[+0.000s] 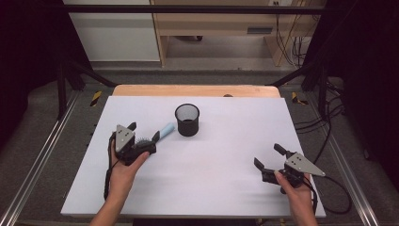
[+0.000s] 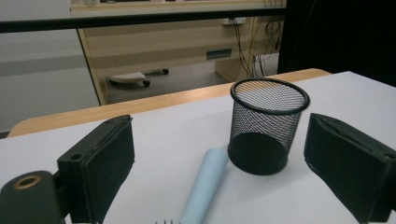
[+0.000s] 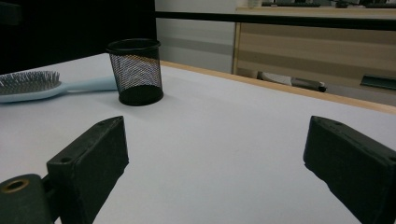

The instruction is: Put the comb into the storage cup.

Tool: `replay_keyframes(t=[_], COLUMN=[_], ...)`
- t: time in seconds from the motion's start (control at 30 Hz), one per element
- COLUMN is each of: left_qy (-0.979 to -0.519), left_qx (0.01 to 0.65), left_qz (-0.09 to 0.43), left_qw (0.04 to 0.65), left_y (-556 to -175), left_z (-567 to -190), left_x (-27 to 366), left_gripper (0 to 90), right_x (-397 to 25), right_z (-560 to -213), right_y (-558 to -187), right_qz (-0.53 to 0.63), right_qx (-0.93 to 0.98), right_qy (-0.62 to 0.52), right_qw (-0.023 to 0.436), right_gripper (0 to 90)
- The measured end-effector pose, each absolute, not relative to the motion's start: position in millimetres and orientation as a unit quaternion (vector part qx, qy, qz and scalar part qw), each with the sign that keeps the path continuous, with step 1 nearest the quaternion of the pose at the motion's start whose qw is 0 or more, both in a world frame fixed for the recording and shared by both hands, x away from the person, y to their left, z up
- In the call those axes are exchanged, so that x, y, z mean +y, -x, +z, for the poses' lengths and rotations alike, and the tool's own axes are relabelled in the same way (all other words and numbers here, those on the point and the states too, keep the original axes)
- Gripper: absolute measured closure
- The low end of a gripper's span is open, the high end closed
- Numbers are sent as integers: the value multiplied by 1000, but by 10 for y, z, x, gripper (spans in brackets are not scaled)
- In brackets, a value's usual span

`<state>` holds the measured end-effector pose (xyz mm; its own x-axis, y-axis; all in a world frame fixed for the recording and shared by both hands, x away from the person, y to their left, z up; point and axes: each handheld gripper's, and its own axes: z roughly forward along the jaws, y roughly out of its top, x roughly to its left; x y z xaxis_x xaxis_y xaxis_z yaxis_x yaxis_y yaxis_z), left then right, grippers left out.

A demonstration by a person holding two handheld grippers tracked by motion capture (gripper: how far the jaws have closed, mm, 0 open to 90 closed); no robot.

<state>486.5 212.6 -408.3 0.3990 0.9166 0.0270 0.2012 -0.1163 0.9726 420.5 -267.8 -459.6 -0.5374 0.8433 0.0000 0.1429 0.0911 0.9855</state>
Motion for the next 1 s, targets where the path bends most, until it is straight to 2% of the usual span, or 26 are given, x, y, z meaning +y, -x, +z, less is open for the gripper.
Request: replay_keyframes(t=[0.33,0.53,0.67,0.7,0.73,0.77,0.8,0.83,0.97,1.0], left_qy=[-678,-670,-676,-681,-688,-692,-695,-697,-711,-716], left_qx=[441,449,446,442,440,441,443,443,440,439], left_qz=[352,352,356,354,348,344,340,337,323,323], left_qw=[472,475,467,464,461,456,454,452,442,436], left_y=[-5371,-5553,-5613,-5623,-5632,-5639,-5640,-5638,-5616,-5612], left_z=[-4155,-4166,-4159,-4162,-4165,-4169,-4174,-4178,-4191,-4195], left_x=[2014,1959,1919,1909,1899,1889,1880,1870,1810,1796], left_gripper=[172,198,266,360,360,399,479,479,667,667], right_x=[-2686,-2692,-2694,-2694,-2694,-2693,-2694,-2694,-2703,-2703], right_z=[-4587,-4589,-4590,-4592,-4592,-4592,-4590,-4590,-4586,-4586], right_y=[-4193,-4189,-4191,-4191,-4191,-4190,-4186,-4186,-4184,-4184], right_qz=[568,568,568,567,567,566,566,566,565,565], right_qx=[669,669,668,669,669,670,670,670,669,669], right_qy=[-366,-369,-369,-369,-369,-369,-368,-368,-368,-368], right_qw=[309,307,307,308,308,308,309,309,311,311], right_gripper=[67,67,67,67,67,68,68,68,69,69])
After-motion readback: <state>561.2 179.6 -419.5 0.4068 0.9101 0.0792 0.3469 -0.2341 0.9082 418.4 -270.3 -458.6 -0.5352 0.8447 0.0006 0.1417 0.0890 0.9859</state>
